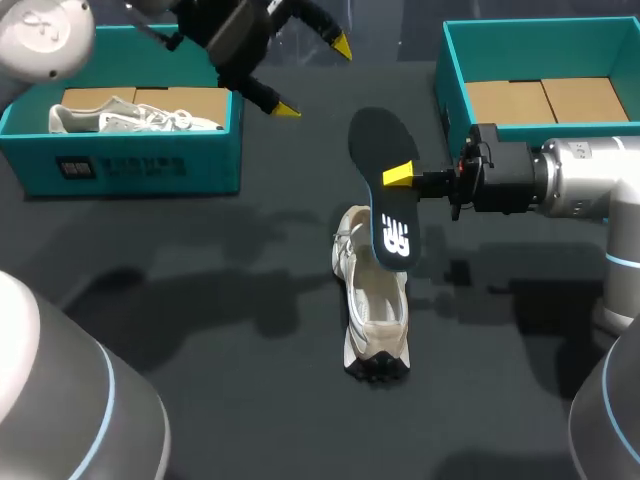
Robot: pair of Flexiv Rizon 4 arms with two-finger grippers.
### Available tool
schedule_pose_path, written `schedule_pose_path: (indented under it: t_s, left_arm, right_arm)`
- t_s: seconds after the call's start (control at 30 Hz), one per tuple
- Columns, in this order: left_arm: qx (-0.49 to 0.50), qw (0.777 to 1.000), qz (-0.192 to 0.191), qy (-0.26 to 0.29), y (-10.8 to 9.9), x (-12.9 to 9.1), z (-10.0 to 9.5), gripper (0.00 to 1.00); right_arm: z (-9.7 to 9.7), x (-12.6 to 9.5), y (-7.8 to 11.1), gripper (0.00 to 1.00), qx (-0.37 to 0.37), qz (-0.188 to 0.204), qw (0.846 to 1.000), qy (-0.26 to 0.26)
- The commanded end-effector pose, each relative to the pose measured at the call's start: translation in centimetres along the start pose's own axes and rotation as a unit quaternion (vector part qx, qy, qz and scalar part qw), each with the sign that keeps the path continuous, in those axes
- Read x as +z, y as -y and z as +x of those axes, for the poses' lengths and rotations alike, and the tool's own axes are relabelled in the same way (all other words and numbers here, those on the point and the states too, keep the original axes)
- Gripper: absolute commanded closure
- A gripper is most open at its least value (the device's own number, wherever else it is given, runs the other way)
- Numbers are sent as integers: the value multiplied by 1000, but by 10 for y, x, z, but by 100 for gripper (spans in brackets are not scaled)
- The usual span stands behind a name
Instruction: Take the shoe out of the shoebox, open the shoe tongue, remove and reinsert the insole, then place the shoe into the shoebox
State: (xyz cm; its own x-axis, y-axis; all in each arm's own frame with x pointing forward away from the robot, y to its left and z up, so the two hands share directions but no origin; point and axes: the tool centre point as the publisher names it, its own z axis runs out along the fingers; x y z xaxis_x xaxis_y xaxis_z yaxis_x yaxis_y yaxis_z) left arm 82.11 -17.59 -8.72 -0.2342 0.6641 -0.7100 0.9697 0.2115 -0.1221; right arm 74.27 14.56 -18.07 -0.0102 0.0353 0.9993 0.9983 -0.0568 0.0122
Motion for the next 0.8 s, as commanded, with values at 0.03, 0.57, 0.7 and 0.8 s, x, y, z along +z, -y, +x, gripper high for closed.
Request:
schedule_pose_path:
  t_s: [0.03,0.57,0.7,0.8]
  left_arm:
    - [-4,981,-4,192,7,-1,19,0]
    - [-1,967,8,253,7,4,35,0]
    - [12,956,-7,293,8,16,41,0]
    - [12,944,15,329,8,27,48,0]
  right_arm:
    - [0,1,1,100,0,0,1000,1]
    - [0,1,1,100,0,0,1000,1]
    - [0,1,1,100,0,0,1000,1]
    - [0,5,-1,100,2,4,1000,-2]
